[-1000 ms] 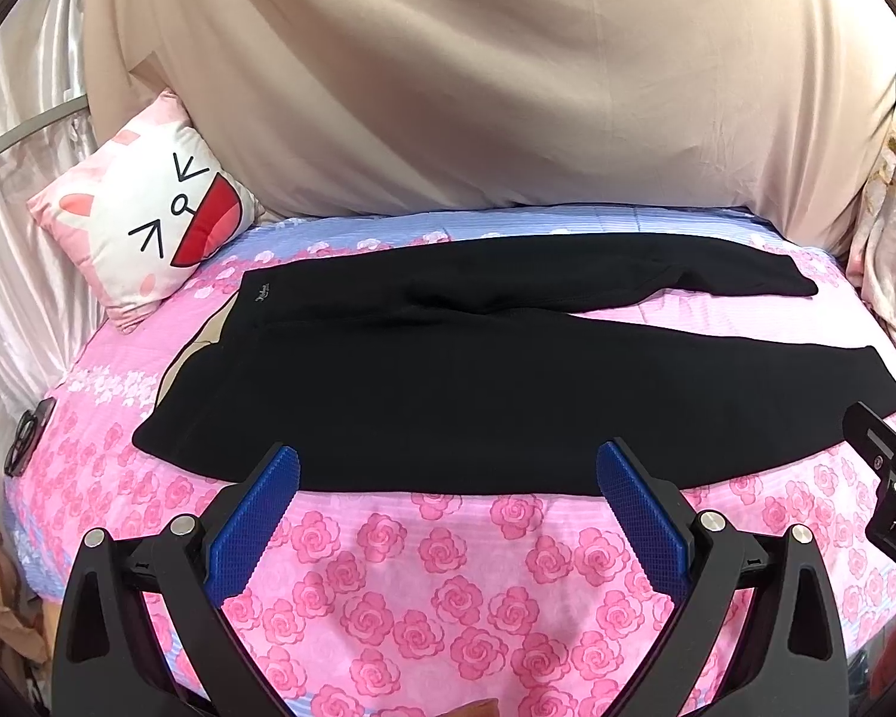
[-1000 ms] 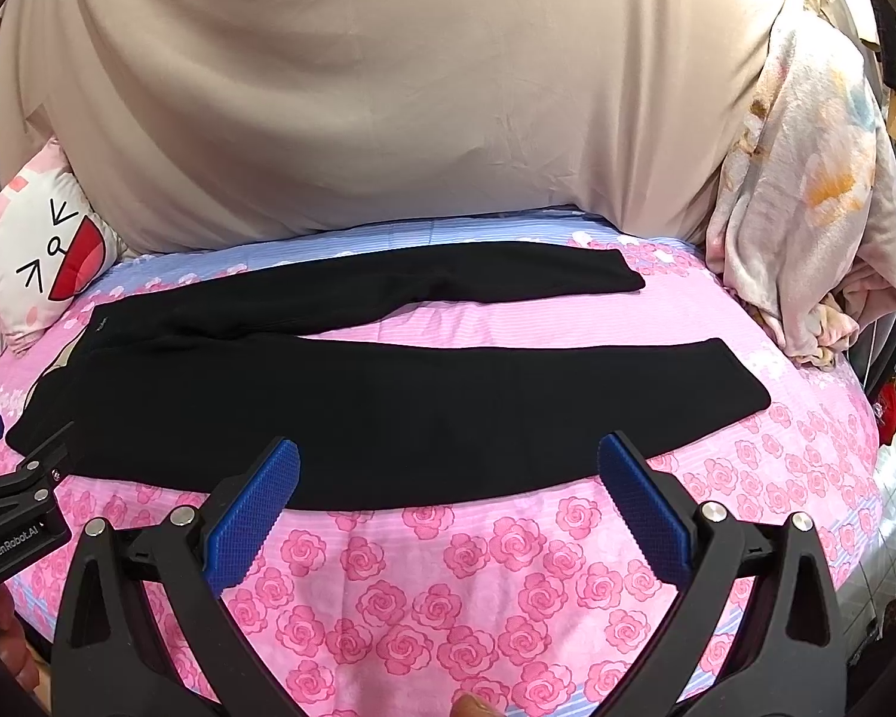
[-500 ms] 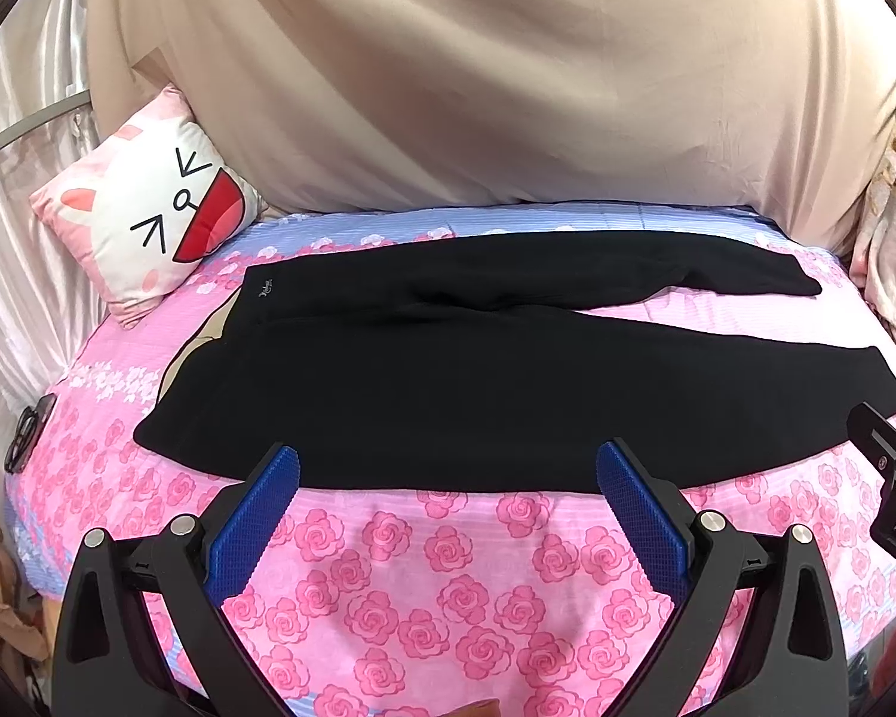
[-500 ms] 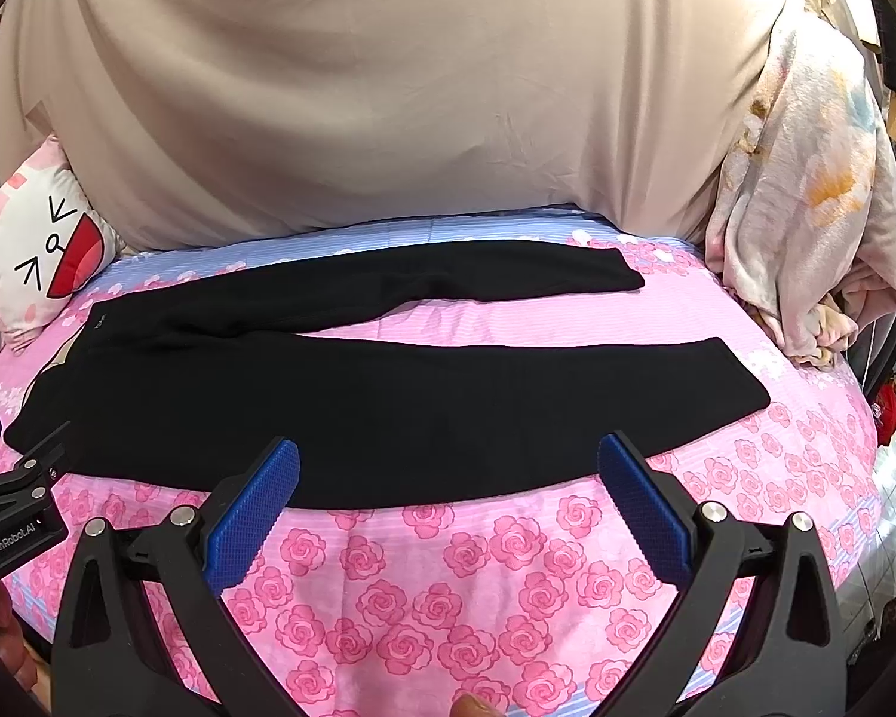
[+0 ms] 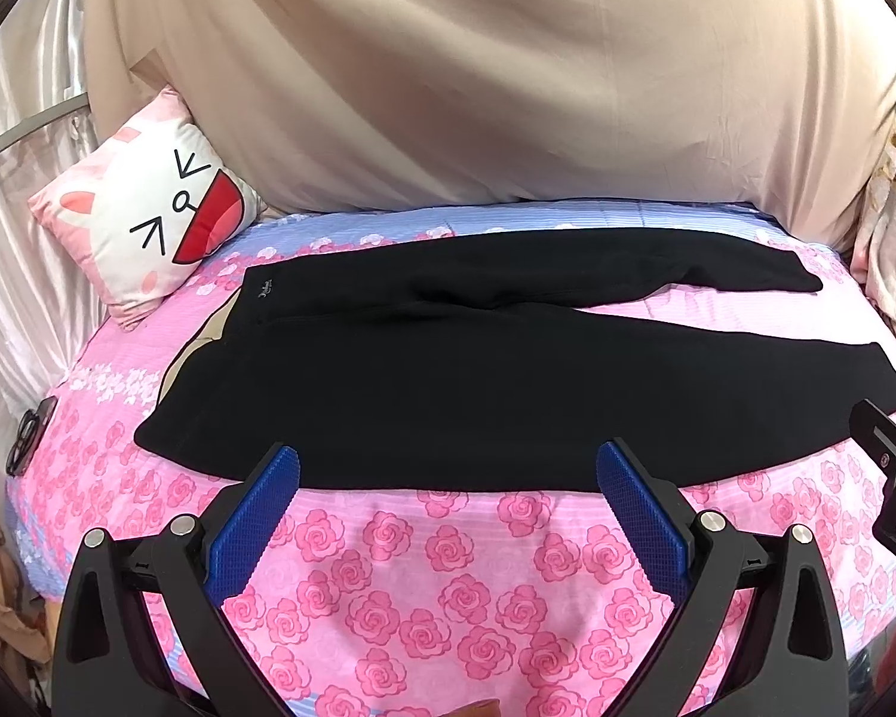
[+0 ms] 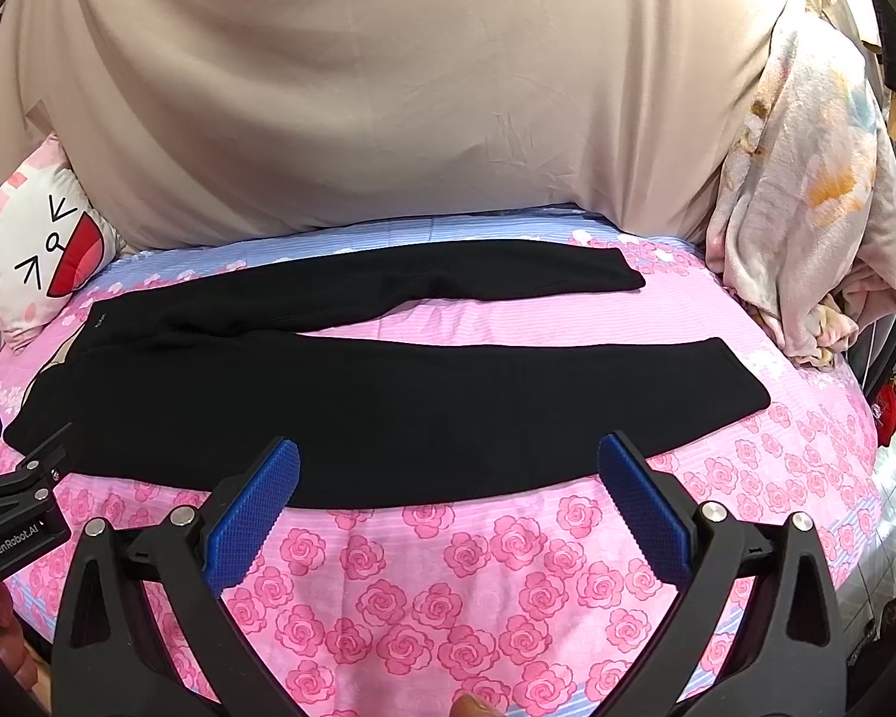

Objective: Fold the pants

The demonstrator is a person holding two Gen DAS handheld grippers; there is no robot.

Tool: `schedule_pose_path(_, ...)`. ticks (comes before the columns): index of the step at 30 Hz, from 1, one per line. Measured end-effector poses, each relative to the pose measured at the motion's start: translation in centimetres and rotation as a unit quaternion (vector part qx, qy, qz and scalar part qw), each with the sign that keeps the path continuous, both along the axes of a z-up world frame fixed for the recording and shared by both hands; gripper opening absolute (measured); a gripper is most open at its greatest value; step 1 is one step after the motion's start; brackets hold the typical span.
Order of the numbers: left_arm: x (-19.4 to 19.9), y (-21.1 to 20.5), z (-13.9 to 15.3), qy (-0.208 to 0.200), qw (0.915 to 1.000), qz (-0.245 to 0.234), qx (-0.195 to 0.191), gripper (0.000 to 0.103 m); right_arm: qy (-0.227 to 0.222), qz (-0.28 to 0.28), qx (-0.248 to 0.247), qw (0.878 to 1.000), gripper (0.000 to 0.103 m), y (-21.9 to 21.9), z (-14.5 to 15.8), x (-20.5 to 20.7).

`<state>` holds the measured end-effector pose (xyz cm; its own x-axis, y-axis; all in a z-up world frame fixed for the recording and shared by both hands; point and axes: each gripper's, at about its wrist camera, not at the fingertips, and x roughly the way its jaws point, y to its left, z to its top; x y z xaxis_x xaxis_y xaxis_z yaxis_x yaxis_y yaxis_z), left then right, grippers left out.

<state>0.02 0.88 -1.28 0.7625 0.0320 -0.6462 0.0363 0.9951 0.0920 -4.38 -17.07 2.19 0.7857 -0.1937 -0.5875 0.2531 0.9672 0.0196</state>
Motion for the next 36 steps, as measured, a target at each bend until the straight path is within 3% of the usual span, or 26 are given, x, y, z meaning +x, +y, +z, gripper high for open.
schedule_pose_path(18,0.8,0.0,0.2,-0.001,0.9999,0.0,0.015,0.098,-0.003,0.001,0.011,1.0,0.098,-1.6,-0.3,1.1)
schedule_pose_path(22,2.7,1.1,-0.2,0.008,0.9999,0.003,0.008,0.098,-0.007,0.011,0.023,1.0,0.098,-6.5,-0.6,3.9)
schedule_pose_path(26,6.0,2.8,-0.5,0.014,0.9996,0.026,0.0,0.098,-0.009,-0.03,0.033,0.999,0.098,-16.8,-0.9,10.0)
schedule_pose_path(32,12.7,5.5,-0.5,-0.003,0.9981,0.061,-0.012,0.098,0.048,-0.032,0.096,0.994,0.098,-29.0,-3.6,22.1)
schedule_pose_path(36,18.6,7.6,-0.9,-0.008,0.9959,0.09,0.001,0.098,0.084,-0.047,0.08,0.992,0.098,-32.5,-5.7,28.6)
